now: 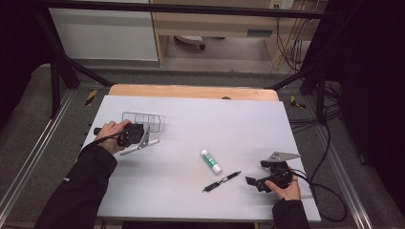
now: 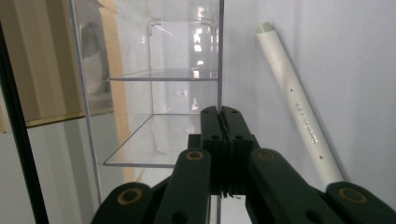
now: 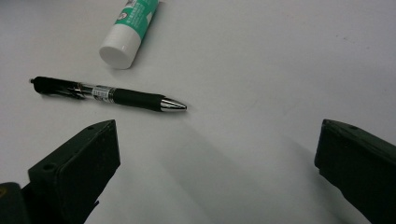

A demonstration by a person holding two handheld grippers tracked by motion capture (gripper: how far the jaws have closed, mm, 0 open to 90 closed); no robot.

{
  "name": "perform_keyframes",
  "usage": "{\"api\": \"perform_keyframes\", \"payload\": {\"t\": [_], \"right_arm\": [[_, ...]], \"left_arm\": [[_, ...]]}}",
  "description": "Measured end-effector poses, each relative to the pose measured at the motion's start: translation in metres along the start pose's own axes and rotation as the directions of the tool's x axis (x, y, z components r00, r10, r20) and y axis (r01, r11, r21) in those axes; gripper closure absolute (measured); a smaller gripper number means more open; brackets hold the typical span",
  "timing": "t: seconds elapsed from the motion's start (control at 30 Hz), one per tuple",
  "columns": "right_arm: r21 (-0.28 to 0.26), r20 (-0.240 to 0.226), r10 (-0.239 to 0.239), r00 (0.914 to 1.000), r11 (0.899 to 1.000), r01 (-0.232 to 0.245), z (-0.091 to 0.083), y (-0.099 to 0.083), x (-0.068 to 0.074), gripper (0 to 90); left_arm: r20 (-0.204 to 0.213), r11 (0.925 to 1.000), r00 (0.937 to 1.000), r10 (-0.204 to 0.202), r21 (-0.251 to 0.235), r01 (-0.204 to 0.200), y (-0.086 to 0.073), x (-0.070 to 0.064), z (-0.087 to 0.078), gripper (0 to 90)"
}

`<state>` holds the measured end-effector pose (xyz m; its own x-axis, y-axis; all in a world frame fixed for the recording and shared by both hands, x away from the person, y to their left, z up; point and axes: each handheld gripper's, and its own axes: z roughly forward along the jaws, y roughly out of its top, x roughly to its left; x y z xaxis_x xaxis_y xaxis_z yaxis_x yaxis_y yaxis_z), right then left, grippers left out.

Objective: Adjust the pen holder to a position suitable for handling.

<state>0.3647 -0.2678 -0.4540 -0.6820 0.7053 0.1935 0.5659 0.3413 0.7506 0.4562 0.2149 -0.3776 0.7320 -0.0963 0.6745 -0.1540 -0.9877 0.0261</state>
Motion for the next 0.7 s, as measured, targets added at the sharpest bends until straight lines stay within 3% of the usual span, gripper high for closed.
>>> {"api": "perform_keyframes", "payload": {"t": [0.33,0.7], "right_arm": [[0.004,0.0,-0.001,1.0,1.0,0.001,0.0,0.0,0.0,0.5],[0.002,0.001,-0.001,1.0,1.0,0.001,0.0,0.0,0.0,0.5]], "left_arm": [[-0.023,0.999,0.999,-0.039,-0.024,0.038,0.016,0.001,-0.01,88.1],[-0.038,0.9939,0.9939,-0.104,-0.043,0.102,0.055,0.005,-0.025,88.1]]}}
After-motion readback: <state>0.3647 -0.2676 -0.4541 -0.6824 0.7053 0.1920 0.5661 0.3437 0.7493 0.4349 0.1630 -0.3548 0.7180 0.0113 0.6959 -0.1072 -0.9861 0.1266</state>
